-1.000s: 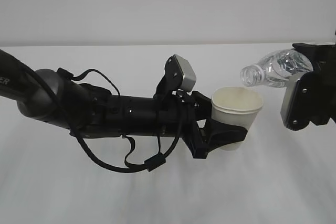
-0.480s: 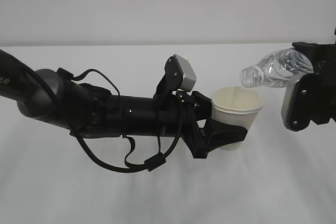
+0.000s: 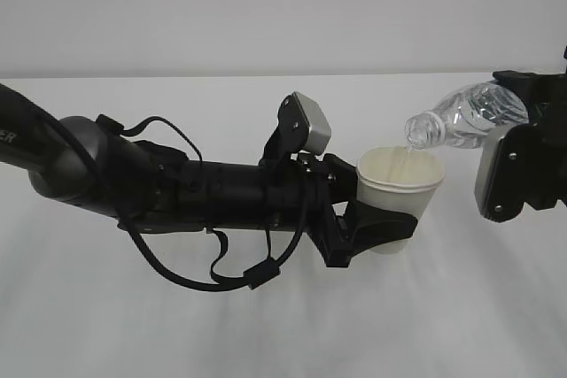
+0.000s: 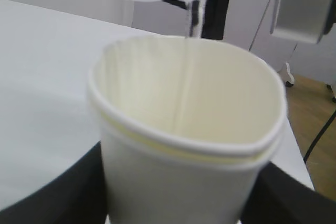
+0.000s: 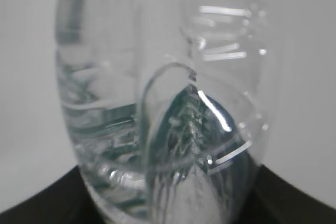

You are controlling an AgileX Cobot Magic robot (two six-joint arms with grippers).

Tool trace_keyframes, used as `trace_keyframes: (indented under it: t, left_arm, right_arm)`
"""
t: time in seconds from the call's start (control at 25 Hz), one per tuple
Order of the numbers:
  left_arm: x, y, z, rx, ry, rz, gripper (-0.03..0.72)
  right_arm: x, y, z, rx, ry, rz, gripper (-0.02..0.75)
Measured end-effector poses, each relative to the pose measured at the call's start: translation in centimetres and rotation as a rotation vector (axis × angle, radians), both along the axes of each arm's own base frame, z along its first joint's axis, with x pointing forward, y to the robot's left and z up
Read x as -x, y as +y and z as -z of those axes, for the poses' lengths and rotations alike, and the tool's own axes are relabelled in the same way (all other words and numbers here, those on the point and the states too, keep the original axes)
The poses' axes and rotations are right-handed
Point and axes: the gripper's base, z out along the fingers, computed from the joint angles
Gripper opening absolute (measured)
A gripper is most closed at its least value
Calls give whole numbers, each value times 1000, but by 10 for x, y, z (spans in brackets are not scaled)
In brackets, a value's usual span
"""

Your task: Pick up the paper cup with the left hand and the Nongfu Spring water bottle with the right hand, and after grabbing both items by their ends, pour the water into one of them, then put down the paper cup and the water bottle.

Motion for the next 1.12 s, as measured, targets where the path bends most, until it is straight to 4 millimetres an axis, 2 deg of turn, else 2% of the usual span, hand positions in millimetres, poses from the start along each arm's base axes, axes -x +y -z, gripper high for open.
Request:
trace_keyframes:
  t: [1.12]
  left_arm:
    - [0, 0, 0, 0, 4, -1, 474]
  right_arm:
    - [0, 0, 0, 13, -5, -3, 410]
